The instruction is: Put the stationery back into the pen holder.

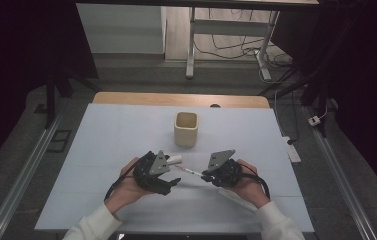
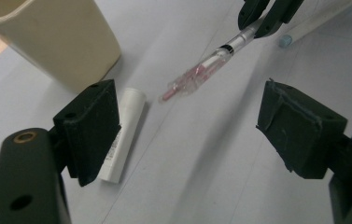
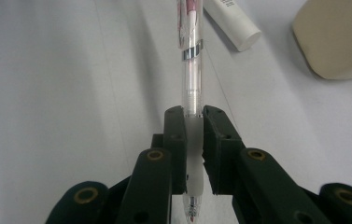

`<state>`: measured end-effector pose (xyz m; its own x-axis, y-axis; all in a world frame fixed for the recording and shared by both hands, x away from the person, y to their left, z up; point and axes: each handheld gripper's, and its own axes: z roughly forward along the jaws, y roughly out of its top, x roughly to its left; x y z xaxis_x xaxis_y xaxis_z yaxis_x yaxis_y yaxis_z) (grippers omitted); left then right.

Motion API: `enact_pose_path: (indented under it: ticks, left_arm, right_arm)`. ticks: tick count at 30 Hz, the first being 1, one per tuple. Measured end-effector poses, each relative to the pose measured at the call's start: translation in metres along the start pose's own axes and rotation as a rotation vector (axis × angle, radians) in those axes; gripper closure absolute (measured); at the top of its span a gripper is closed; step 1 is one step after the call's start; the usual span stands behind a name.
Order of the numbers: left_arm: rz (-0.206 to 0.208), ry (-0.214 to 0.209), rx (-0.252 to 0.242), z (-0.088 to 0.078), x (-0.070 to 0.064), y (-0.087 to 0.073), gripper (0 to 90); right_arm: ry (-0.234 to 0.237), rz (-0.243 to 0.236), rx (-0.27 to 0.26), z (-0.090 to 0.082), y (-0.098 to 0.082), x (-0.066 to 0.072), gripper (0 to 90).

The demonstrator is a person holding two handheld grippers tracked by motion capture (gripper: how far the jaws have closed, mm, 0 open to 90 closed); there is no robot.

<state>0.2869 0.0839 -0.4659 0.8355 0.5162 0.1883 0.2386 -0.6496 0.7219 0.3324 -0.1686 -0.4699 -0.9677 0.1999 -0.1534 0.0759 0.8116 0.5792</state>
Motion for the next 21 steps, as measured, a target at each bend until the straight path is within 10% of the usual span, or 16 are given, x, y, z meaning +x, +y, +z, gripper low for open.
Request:
enact_pose_path:
  ticks: [21]
  left_arm:
    - [0.105,-0.009,0.063,0.028,-0.01,0.019,27.9]
  right_arm:
    - [0.035,0.014,-0.01,0.003,0.004,0.002,79.4]
